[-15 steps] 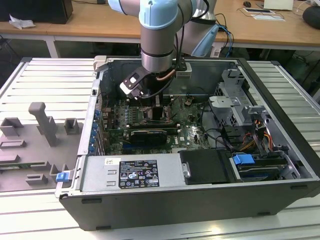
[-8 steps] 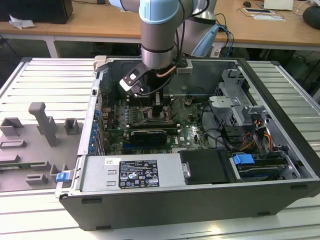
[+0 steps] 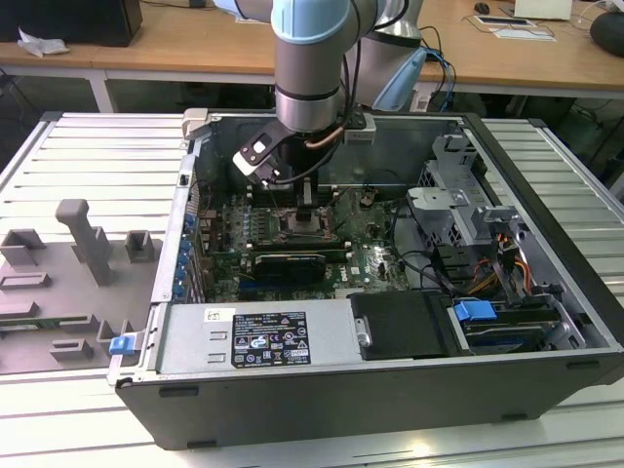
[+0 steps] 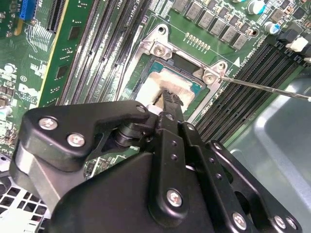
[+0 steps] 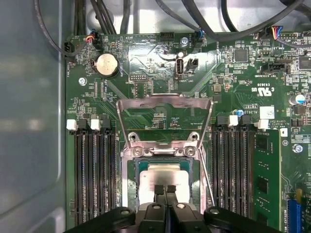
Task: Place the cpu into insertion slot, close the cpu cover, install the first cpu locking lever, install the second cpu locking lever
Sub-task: 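Place the cpu into insertion slot, then close the cpu cover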
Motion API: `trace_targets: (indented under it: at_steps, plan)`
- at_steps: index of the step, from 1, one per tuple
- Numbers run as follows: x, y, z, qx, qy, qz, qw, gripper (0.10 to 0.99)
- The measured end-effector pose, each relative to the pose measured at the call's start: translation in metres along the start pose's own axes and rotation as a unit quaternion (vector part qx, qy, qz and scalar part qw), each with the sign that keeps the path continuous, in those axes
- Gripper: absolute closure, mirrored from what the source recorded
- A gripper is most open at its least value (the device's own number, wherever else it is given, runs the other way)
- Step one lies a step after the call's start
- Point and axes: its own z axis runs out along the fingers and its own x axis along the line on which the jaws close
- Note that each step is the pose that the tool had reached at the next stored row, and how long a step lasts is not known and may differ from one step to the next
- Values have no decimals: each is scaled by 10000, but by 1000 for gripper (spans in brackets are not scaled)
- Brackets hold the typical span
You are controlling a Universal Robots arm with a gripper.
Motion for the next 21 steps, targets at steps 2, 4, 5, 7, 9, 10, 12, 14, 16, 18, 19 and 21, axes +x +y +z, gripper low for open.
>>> trace_targets:
  at_steps: [2,4,5,7,9,10,12,14,16,18,19,21]
  plan:
    - [0,0,-7,0,-2,1,10000,980]
    - [0,0,-15,0,-2,1,10000,980]
    - [0,0,-22,1,-3,1,10000,980]
    - [1,1,-34,0,-7,0,10000,980]
    - [1,1,-50,0,-10,0,10000,980]
    - [2,2,-56,0,-12,0,10000,980]
    - [3,3,-102,0,-19,0,10000,980]
    - [3,4,-120,0,-20,0,10000,980]
    - [3,5,-131,0,-21,0,10000,980]
    - [5,6,-163,0,-22,0,10000,980]
    - [5,6,-171,-1,-21,0,10000,980]
    - [5,27,-171,0,-23,0,10000,980]
